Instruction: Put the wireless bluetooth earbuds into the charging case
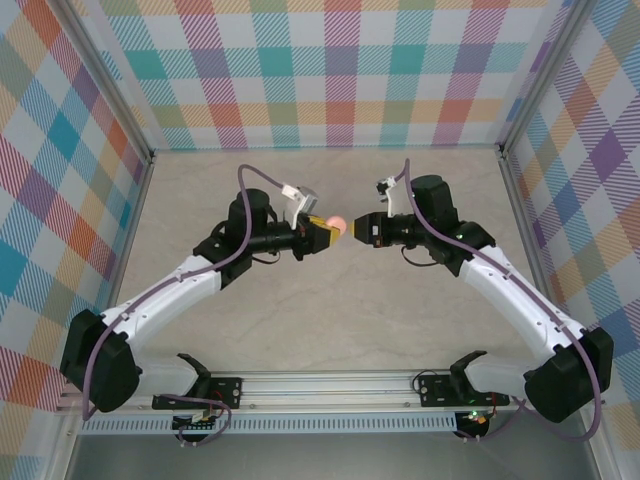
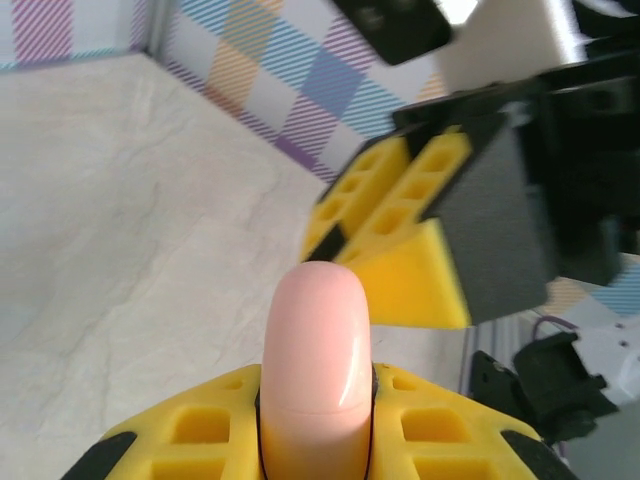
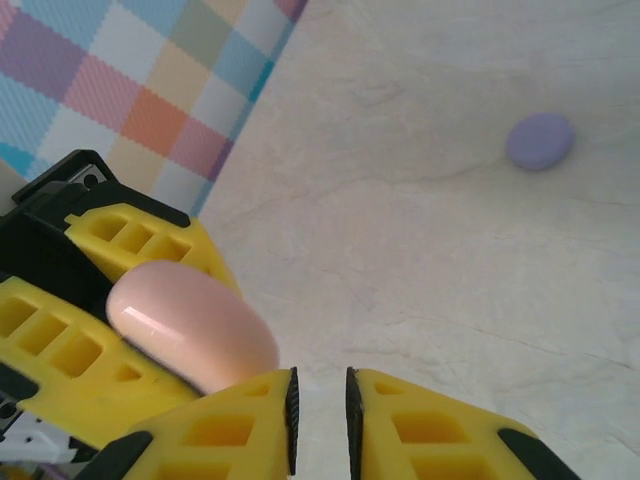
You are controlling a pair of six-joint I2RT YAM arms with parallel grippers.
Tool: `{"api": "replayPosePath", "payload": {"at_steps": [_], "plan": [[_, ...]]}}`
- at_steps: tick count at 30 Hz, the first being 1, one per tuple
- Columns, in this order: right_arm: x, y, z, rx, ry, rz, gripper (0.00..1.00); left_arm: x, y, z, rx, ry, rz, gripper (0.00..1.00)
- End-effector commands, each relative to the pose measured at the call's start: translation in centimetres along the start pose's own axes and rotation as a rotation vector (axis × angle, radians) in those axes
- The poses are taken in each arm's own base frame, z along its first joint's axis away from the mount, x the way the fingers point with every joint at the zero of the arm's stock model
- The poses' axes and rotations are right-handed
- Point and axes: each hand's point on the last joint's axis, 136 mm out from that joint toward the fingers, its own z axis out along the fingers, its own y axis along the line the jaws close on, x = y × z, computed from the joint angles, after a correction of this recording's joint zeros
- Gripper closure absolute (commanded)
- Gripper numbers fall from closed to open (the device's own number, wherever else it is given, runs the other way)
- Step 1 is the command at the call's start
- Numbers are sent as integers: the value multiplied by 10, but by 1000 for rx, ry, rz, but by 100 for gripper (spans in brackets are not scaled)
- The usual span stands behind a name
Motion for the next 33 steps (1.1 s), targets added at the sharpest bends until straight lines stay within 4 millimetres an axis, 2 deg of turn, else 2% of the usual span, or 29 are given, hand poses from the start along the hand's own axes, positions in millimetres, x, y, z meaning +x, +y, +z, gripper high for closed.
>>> {"api": "replayPosePath", "payload": {"at_steps": [1, 9, 13, 17, 23, 26, 33], "plan": [[-5, -20, -6, 144, -26, 1, 78, -2, 17, 7, -99, 27, -62, 81], [8, -52, -7, 297, 5, 39, 77, 23, 77, 34, -308, 133, -299, 82], [16, -64, -10, 356, 23, 48, 77, 50, 95, 60, -316, 264, -401, 81], [22, -69, -10, 373, 39, 49, 77, 72, 114, 84, -319, 312, -473, 80], [27, -69, -9, 366, 61, 46, 76, 99, 138, 114, -326, 366, -546, 79], [29, -71, -8, 372, 73, 47, 76, 112, 149, 122, -349, 393, -567, 79], [32, -72, -7, 375, 85, 50, 76, 130, 158, 134, -348, 432, -606, 77]]}}
